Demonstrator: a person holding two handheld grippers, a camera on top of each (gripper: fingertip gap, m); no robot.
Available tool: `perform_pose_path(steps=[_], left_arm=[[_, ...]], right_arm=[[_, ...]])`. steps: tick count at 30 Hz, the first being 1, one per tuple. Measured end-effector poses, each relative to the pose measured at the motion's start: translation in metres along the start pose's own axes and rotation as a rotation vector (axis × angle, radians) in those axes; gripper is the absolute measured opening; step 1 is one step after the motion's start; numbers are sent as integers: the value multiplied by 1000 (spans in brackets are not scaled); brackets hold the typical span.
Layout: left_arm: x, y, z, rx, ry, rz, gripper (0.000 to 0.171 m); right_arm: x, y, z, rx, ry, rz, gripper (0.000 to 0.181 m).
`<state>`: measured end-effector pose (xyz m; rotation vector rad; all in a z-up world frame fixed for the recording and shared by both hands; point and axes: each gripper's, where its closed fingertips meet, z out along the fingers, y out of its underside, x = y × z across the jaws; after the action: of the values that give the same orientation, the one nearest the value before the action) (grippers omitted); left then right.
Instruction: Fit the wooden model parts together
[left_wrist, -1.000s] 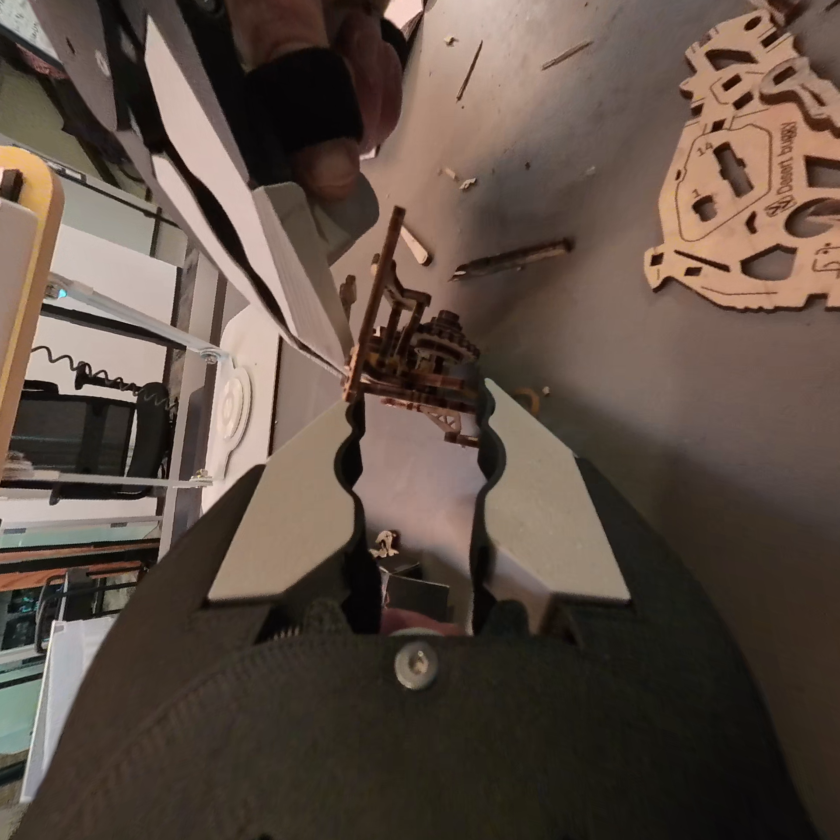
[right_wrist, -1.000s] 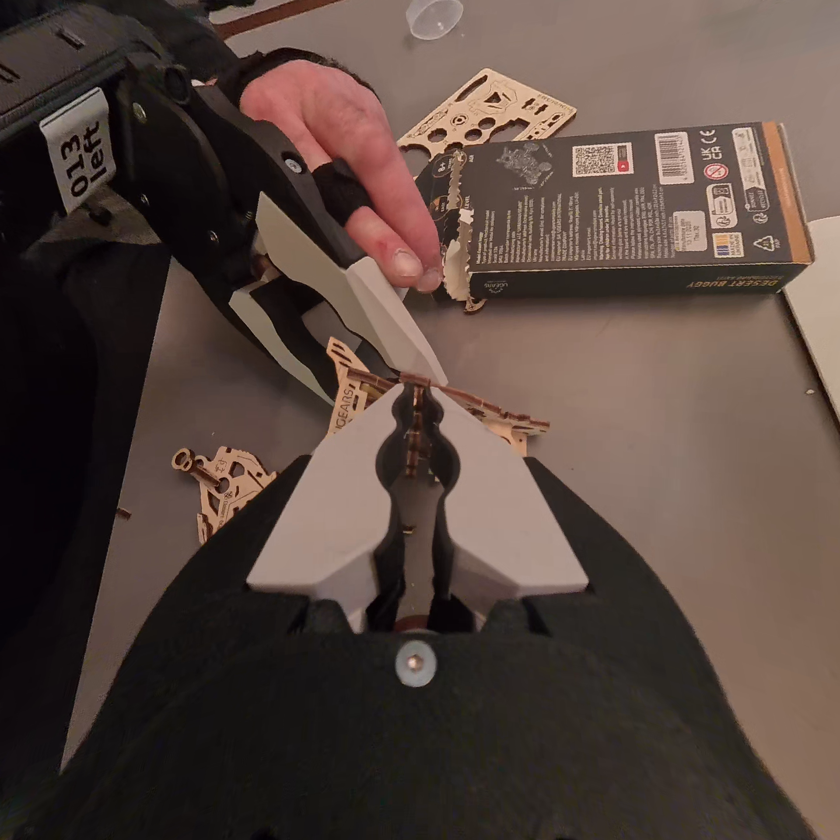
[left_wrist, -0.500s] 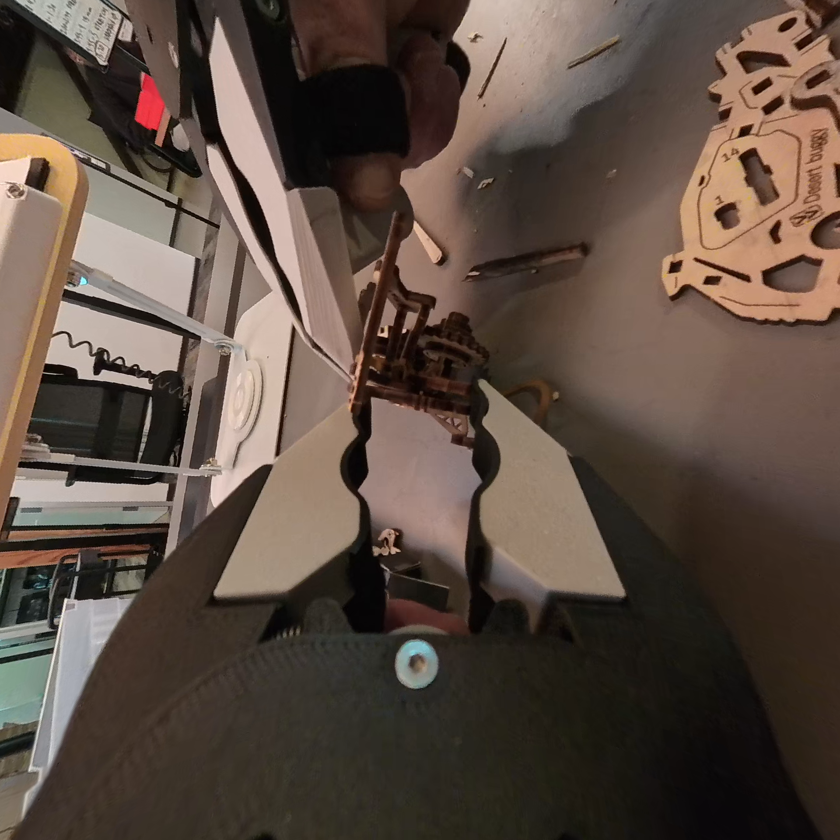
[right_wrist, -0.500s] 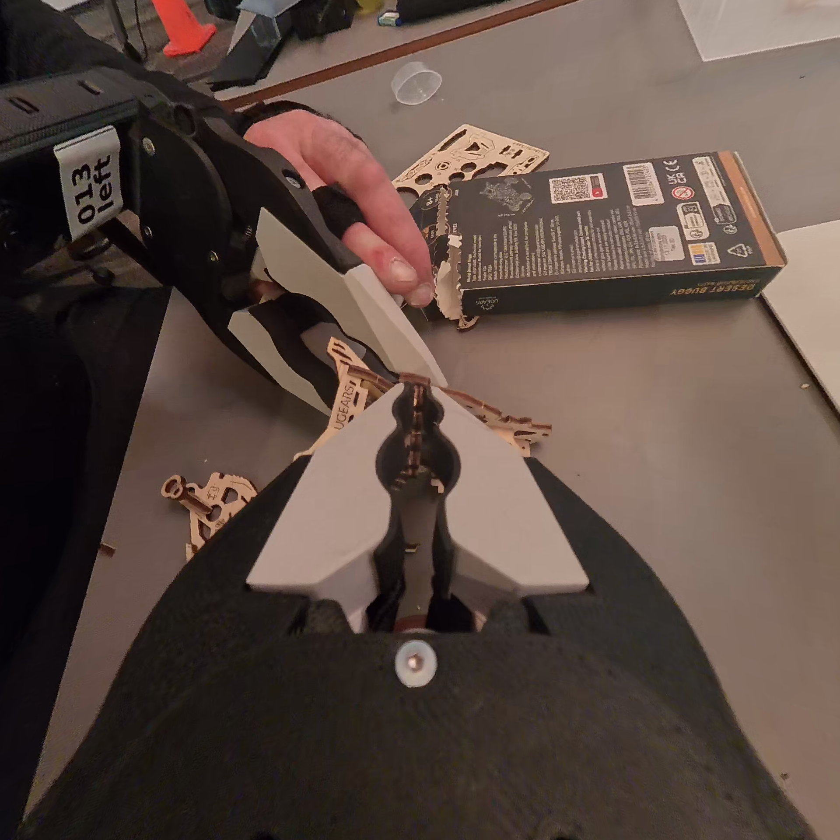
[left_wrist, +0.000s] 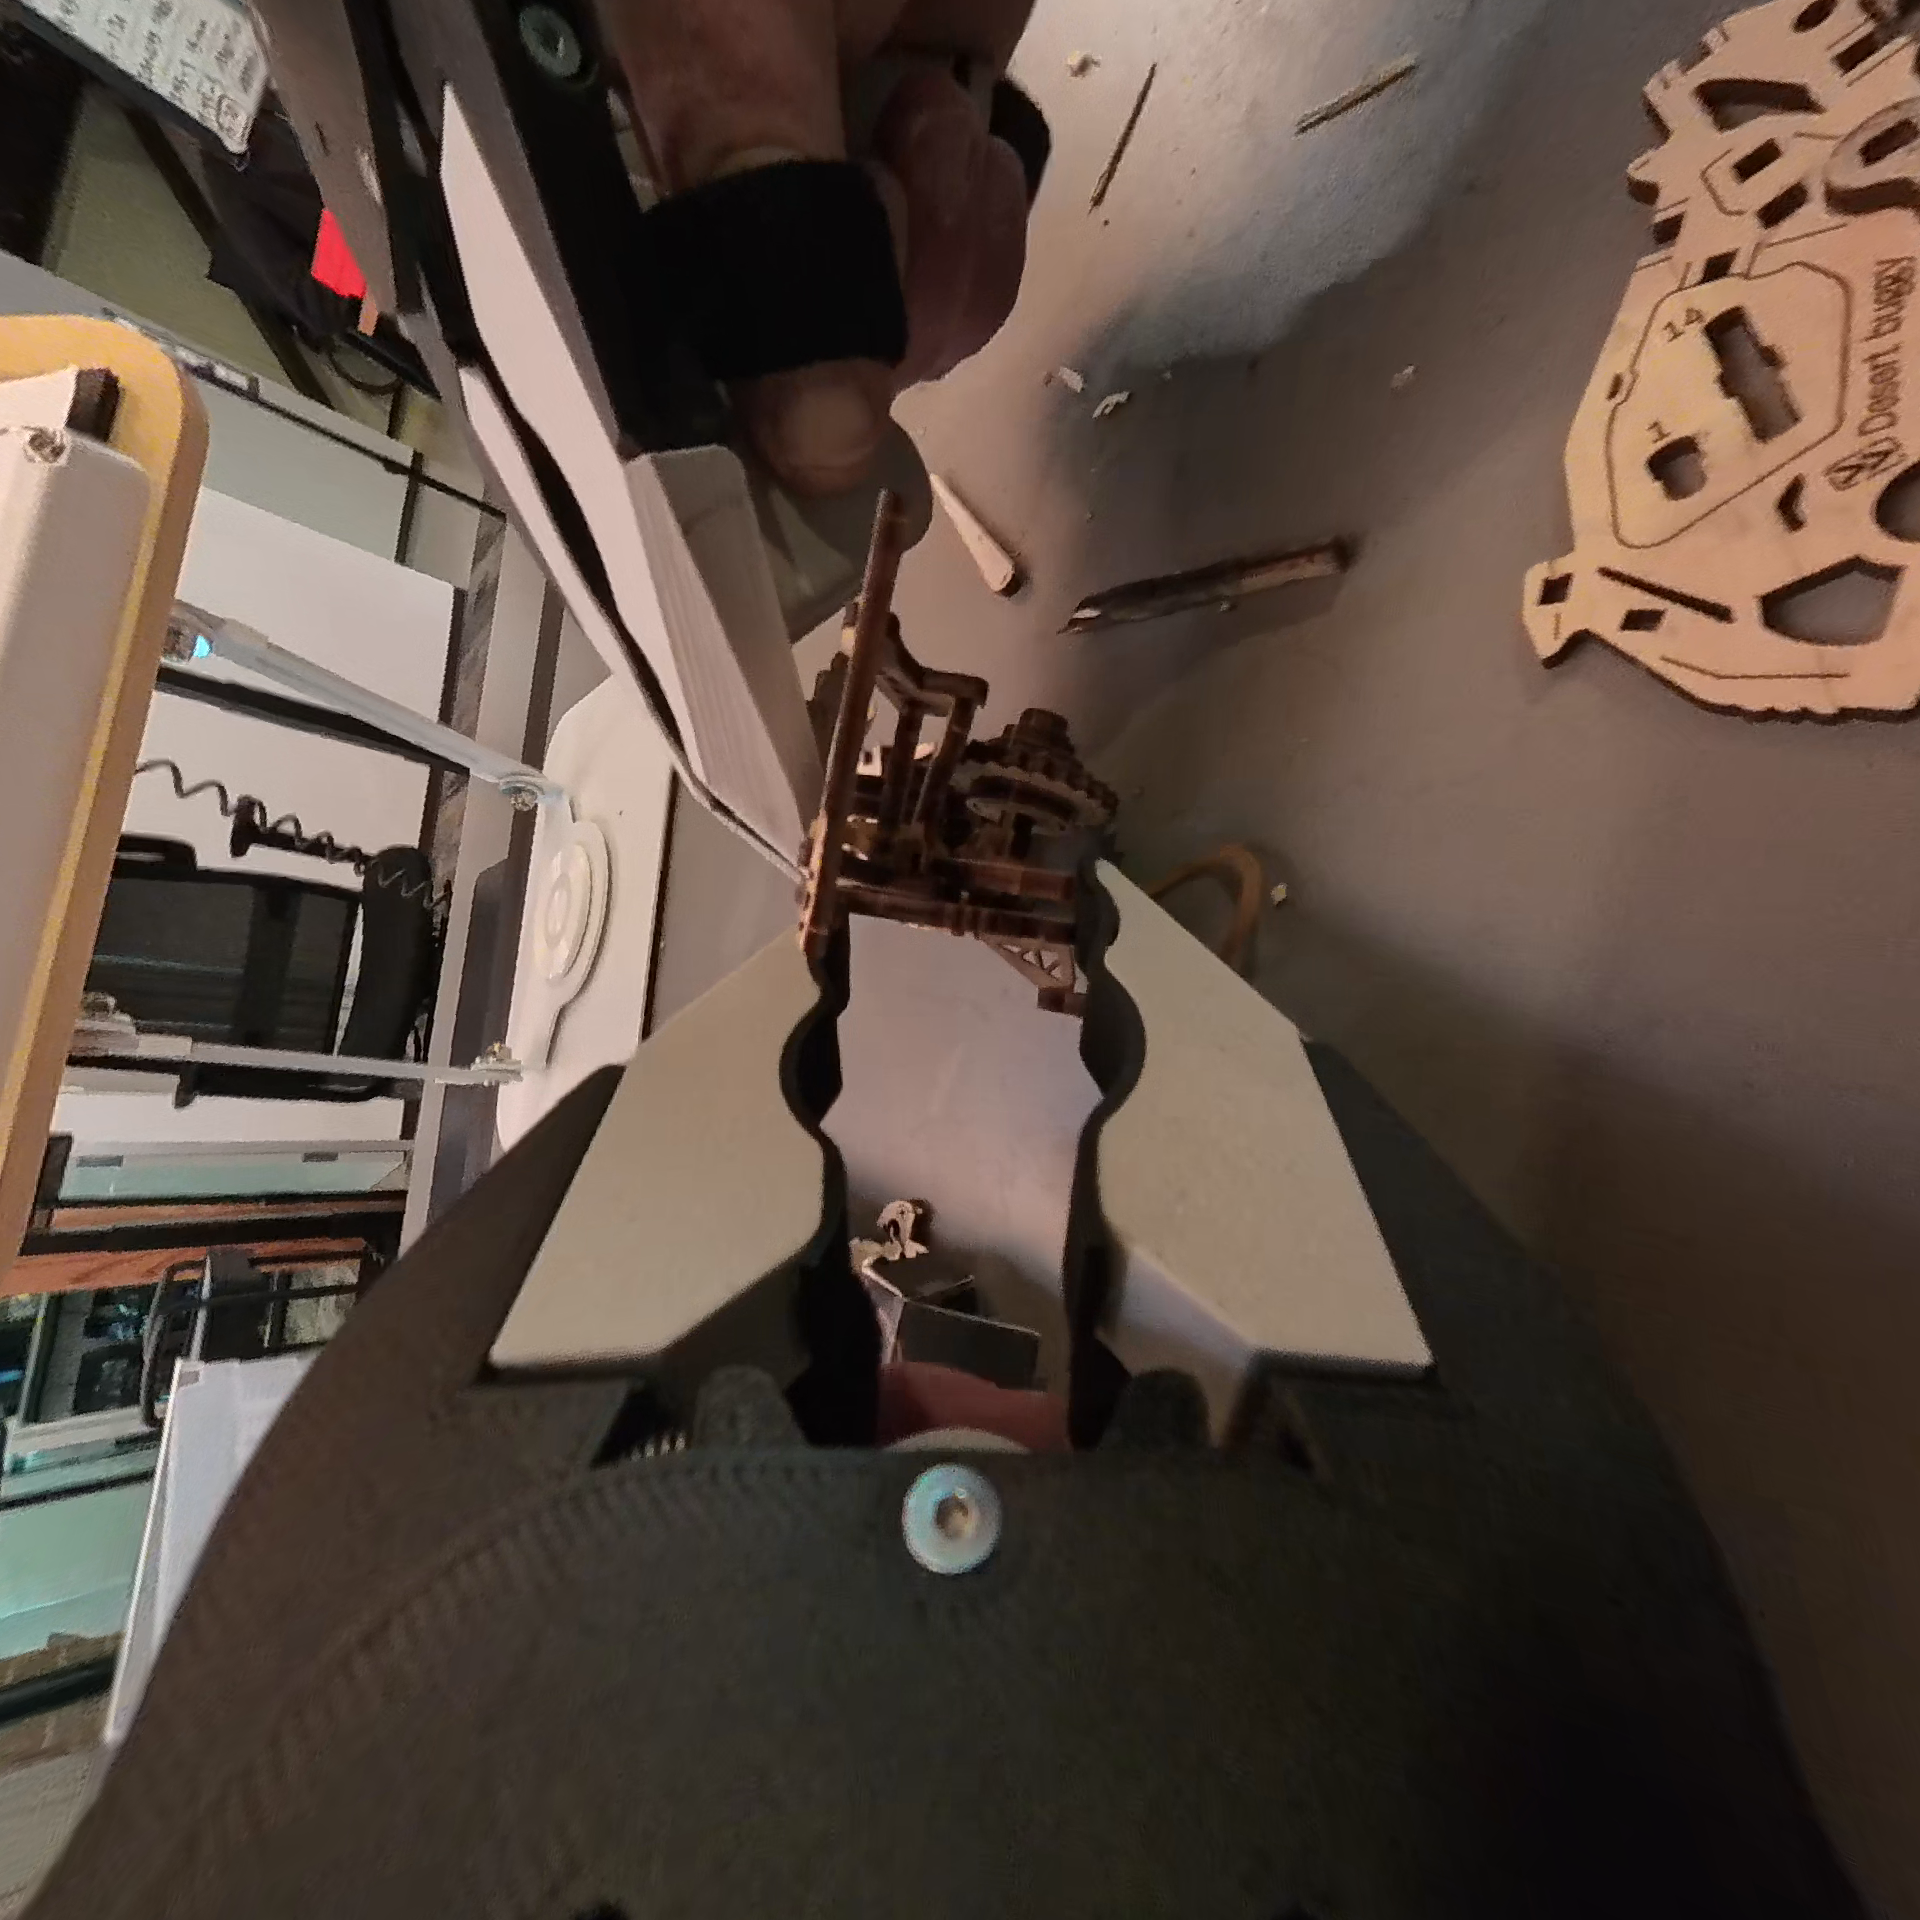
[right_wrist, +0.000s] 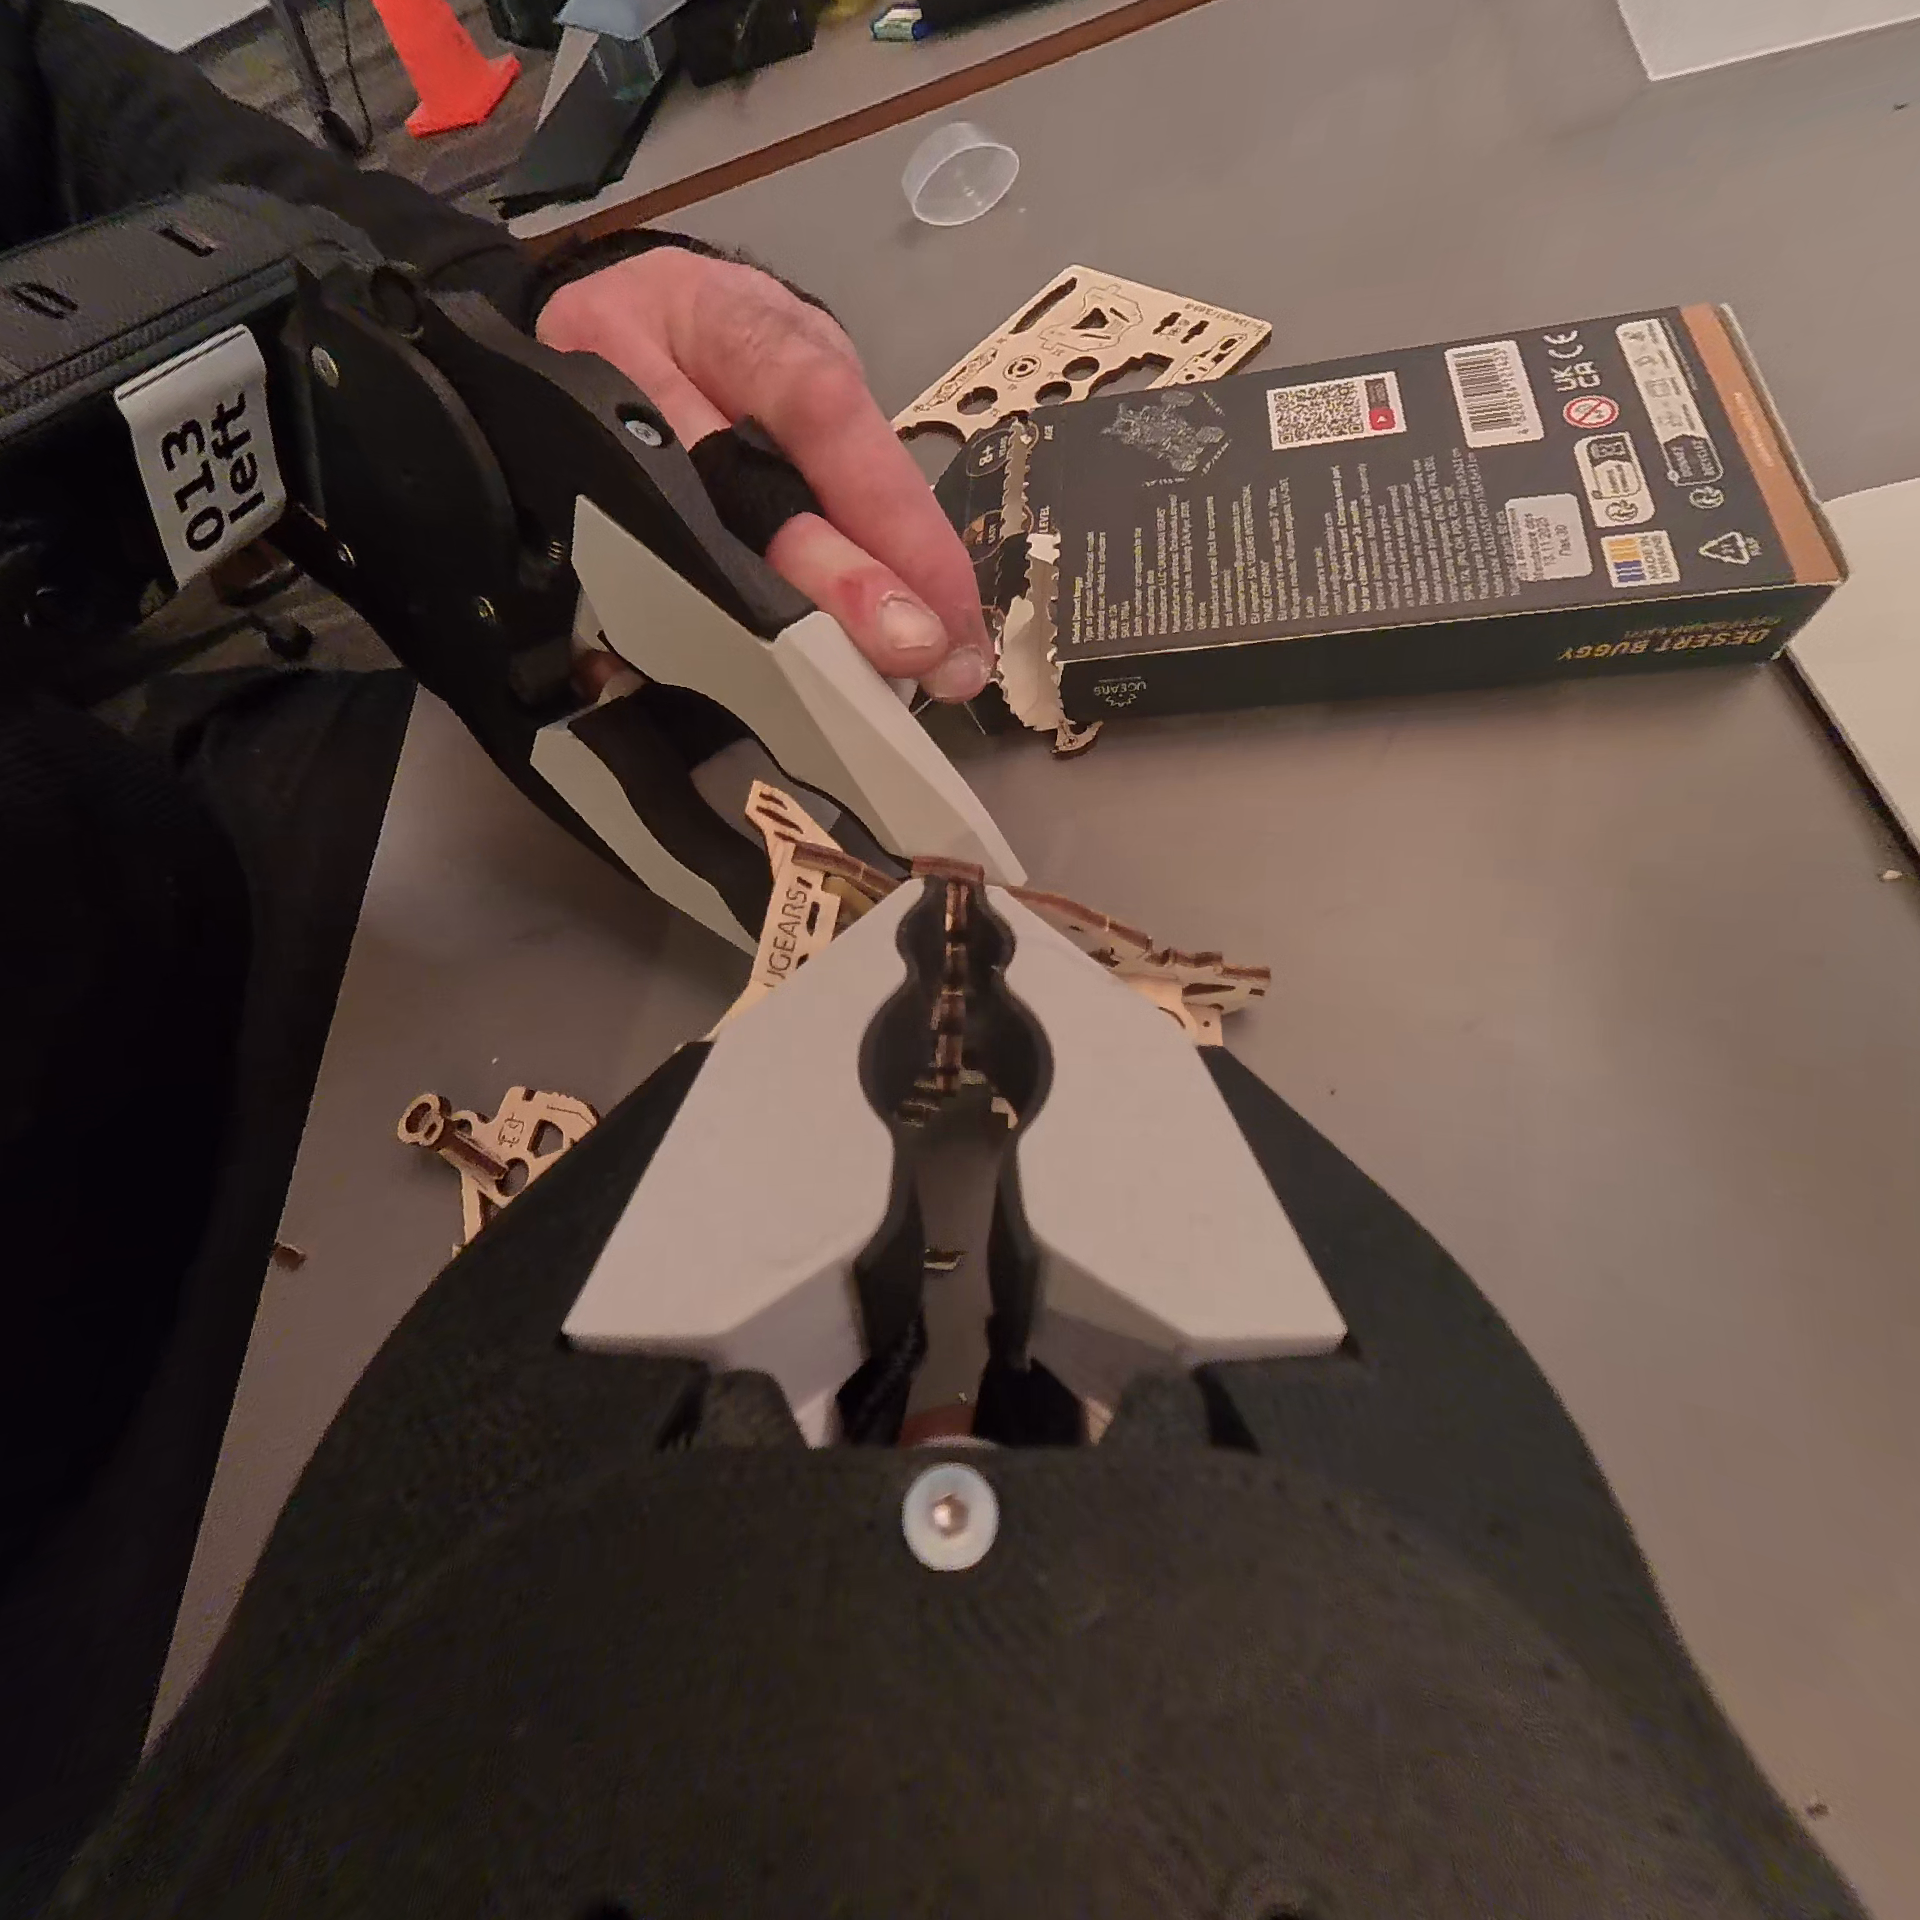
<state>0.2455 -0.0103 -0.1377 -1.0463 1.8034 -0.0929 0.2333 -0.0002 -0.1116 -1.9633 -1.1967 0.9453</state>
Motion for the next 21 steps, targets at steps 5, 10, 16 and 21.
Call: perform_pose_path(steps=[5, 10, 16, 21], left_arm=[[-1, 3, 1, 11, -5, -46, 40], [-1, 3, 2, 16, -13, -44, 39], [-1, 0, 5, 16, -13, -36, 34], [0, 0, 5, 17, -8, -42, 35]], right_arm=[[1, 1, 0, -31, 19, -18, 0], [0, 1, -5, -33, 25, -22, 1], [-2, 1, -12, -28, 54, -31, 7], [0, 6, -19, -28, 84, -26, 10]])
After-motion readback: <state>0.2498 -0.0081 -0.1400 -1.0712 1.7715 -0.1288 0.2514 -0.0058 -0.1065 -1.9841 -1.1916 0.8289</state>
